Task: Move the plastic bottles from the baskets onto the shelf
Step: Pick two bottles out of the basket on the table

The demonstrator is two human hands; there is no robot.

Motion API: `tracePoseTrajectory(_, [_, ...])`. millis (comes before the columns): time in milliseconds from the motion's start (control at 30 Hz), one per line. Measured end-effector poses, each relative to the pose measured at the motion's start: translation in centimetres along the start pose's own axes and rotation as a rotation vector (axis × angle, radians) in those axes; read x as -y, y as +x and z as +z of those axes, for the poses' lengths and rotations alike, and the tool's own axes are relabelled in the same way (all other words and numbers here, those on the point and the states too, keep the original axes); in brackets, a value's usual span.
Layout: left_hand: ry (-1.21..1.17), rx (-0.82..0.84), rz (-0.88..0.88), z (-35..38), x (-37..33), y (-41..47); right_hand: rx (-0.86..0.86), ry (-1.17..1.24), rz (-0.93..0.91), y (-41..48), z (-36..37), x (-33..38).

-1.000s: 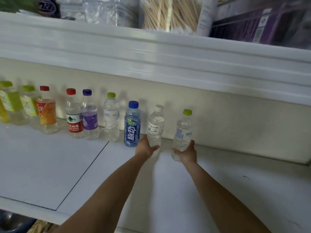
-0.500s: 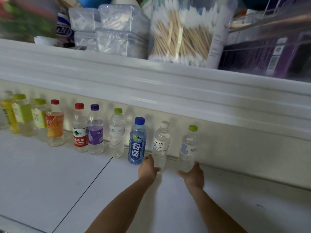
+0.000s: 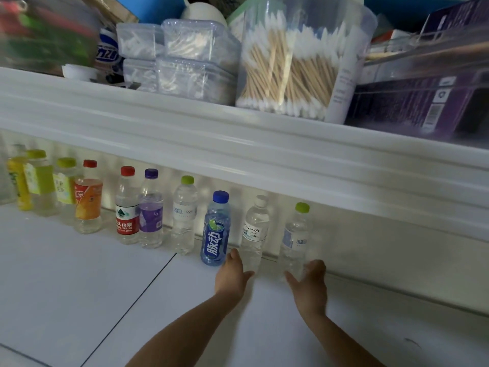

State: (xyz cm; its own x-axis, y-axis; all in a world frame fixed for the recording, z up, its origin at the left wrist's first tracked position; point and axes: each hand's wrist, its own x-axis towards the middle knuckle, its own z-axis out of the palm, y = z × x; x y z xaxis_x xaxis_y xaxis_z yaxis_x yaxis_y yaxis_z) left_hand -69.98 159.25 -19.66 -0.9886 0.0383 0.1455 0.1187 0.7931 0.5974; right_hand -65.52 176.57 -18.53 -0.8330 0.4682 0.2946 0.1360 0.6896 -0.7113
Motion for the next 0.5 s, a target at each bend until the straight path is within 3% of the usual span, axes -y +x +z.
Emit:
tracePoseTrajectory(100, [0.056, -0.022, 0.138, 0.2, 1.4, -1.1, 0.091, -0.237, -0.230, -0.6, -0.9, -2.0])
tracePoseTrajectory(233, [0.201, 0.127, 0.273, 0.4, 2.1, -1.2, 0.310, -0.643, -0.425, -0.1, -1.1, -3.0])
tracePoseTrajectory(500, [0.340, 0.173, 0.309, 0.5, 2.0, 0.3, 0.357, -0.826, -0.390, 1.0, -0.7, -1.8])
